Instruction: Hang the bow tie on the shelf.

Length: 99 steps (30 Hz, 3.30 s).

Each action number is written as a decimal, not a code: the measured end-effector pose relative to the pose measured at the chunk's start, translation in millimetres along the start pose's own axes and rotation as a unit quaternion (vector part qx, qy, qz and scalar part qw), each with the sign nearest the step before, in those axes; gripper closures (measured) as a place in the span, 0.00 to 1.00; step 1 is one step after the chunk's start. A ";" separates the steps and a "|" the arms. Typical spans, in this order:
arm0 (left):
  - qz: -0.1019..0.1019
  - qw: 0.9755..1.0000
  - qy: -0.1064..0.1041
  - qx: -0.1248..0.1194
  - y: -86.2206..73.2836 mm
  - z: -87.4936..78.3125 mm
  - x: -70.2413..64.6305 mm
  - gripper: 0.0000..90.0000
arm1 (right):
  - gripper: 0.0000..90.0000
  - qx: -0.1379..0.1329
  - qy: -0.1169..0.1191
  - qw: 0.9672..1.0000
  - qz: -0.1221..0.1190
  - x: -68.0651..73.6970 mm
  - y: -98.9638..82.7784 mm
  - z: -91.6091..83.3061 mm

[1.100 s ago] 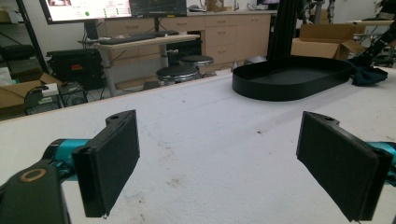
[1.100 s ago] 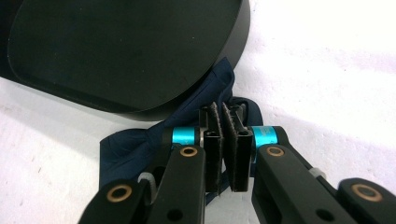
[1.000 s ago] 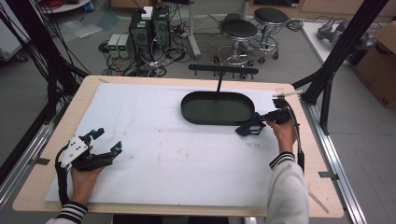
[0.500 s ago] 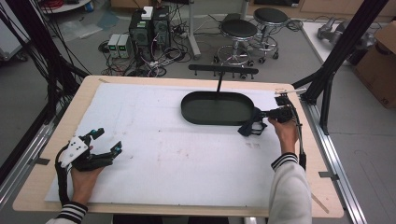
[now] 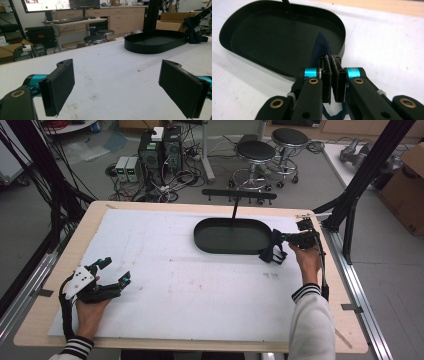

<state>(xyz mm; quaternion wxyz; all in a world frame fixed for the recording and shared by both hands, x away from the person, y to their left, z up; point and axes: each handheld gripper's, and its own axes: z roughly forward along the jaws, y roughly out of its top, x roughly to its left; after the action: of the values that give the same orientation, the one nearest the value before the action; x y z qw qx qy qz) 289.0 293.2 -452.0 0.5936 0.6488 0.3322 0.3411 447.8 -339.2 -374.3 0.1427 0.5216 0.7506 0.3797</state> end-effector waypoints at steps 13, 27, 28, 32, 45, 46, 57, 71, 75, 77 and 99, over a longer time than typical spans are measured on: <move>0.002 1.000 0.000 0.001 0.1 0.0 0.0 0.15 | 0.97 -0.065 -0.020 0.997 -0.035 5.7 1.8 -17.6; 0.002 1.000 -0.001 0.001 0.1 -0.1 0.1 0.15 | 0.97 -0.121 -0.027 0.991 -0.054 11.1 3.7 -32.6; 0.003 1.000 0.000 0.001 0.1 0.0 0.1 0.15 | 0.97 -0.123 -0.026 0.991 -0.055 11.5 3.8 -33.4; 0.003 1.000 0.000 0.001 0.1 0.0 0.0 0.15 | 0.97 -0.141 -0.025 0.988 -0.055 13.6 4.6 -36.7; 0.002 1.000 -0.001 0.000 0.1 0.0 0.0 0.15 | 0.97 -0.181 -0.029 0.981 -0.058 17.7 7.0 -46.6; 0.002 1.000 -0.001 0.000 0.1 0.0 0.0 0.15 | 0.97 -0.183 -0.029 0.981 -0.057 18.2 7.0 -47.6; 0.002 1.000 -0.001 0.000 0.1 0.1 0.1 0.15 | 0.97 -0.214 -0.037 0.974 -0.061 24.3 9.2 -56.1; -0.001 1.000 -0.001 -0.001 0.1 0.0 0.3 0.15 | 0.97 -0.245 -0.048 0.966 -0.061 33.3 18.0 -62.9; -0.001 1.000 -0.001 0.000 0.0 0.0 0.4 0.15 | 0.97 -0.249 -0.044 0.966 -0.055 35.1 22.6 -65.4; -0.001 1.000 -0.001 0.000 0.1 0.0 0.5 0.15 | 0.97 -0.256 -0.045 0.964 -0.060 38.4 27.5 -67.9; -0.002 1.000 -0.002 0.000 0.0 -0.1 0.8 0.15 | 0.97 -0.267 -0.049 0.960 -0.076 62.8 61.4 -60.3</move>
<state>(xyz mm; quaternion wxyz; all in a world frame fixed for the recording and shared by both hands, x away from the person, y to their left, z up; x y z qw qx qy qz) 289.4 293.9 -452.0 0.5951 0.6486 0.3320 0.3389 426.3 -298.3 -278.2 0.3415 0.4244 0.6514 0.5282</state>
